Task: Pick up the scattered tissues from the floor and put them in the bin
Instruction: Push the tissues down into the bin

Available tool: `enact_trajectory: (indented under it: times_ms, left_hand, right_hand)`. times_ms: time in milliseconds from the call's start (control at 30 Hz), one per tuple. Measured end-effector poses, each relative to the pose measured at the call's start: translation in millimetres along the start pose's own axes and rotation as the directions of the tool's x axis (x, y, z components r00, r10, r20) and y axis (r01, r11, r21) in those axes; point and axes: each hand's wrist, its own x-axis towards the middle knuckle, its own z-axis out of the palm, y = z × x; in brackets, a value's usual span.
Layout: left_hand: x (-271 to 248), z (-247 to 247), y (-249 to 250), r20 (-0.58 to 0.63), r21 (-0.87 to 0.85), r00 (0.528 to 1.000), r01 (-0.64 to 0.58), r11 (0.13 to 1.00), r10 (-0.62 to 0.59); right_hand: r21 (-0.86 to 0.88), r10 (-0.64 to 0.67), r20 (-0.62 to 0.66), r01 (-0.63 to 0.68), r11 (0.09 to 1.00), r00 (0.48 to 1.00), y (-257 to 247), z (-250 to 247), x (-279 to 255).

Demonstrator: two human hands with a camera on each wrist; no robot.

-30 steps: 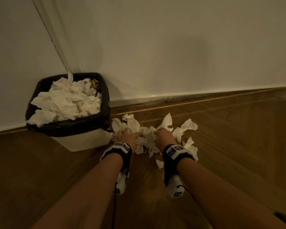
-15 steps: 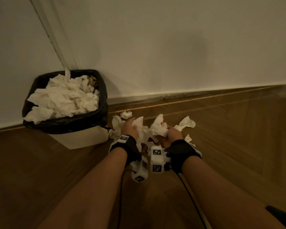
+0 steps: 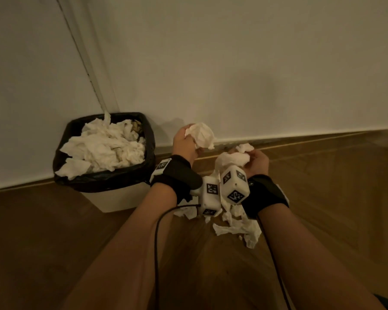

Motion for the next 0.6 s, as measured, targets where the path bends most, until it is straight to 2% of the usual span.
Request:
enact_trajectory:
  times_ms: [133,200,333,400,467,600]
  left_hand:
    - [-5.4,3.0,32.6,0.043,-0.093,0.998,-0.042,0.995,0.046]
    - [-8.5,1.2,48.8,0.065,-0.111,0.993,-0.096,0.989,0.104]
    - [-15.3,-7.5,87.2,0.085,-0.114,0.964,-0.242,0.964,0.252]
    - [-16.9,-16.3,109.4,0.064,-0.132,0.957,-0.274,0.953,0.284]
    - [-19.6,-26.7,129.6,0.021,-0.225,0.961,-0.264,0.938,0.276]
    - [-26.2,-52.5,156.3,-0.037,-0.301,0.951,-0.302,0.904,0.306]
  right_hand:
    - [0.125,-0.077,0.042,0.072,0.99,0.996,-6.3,18.8,0.6]
    - [0.198,-0.091,0.088,0.072,0.978,0.992,-7.2,30.5,-1.2]
    - [0.303,-0.104,0.087,0.073,0.95,0.991,-5.8,58.3,-2.3]
    - [0.324,-0.114,0.129,0.066,0.944,0.985,-0.4,79.5,-4.6]
    - [0.401,-0.122,0.2,0.032,0.916,0.972,10.0,103.6,-6.3]
    - [0.391,-0.085,0.224,-0.01,0.92,0.971,40.4,153.9,-7.2]
